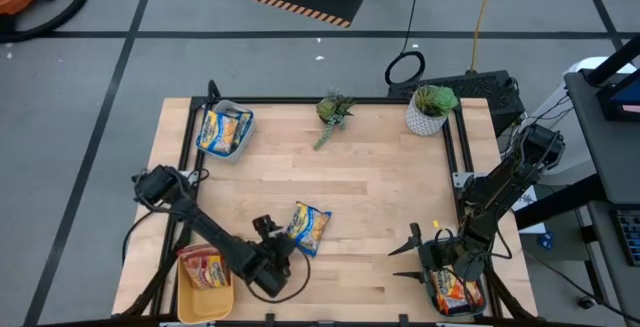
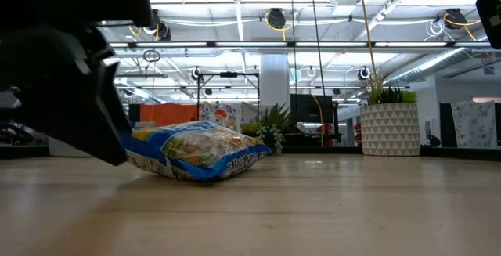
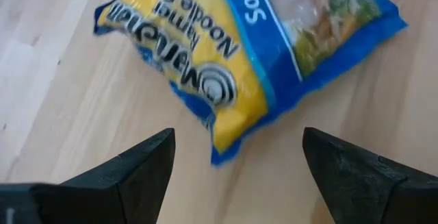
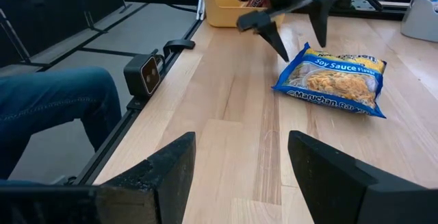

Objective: Sort Maruchan noodles
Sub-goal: Put the blue noodle pack into the gray bin

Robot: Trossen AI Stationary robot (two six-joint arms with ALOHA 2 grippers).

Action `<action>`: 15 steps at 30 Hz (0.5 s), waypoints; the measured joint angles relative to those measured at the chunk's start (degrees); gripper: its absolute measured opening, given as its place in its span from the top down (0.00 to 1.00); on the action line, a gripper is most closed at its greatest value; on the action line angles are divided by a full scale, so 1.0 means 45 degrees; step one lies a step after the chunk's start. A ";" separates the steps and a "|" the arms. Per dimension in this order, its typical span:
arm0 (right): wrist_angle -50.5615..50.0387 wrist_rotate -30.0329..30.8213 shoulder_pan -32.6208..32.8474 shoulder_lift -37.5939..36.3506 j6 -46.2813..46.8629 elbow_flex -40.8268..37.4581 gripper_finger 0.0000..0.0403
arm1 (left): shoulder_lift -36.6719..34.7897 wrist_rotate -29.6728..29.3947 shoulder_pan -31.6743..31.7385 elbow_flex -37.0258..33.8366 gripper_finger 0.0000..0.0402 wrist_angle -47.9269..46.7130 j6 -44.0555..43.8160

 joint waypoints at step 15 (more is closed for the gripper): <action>-0.0005 -0.0015 0.0000 0.0000 -0.0033 0.0002 0.44 | -0.0043 -0.0006 0.0978 -0.1487 0.50 0.2970 0.1151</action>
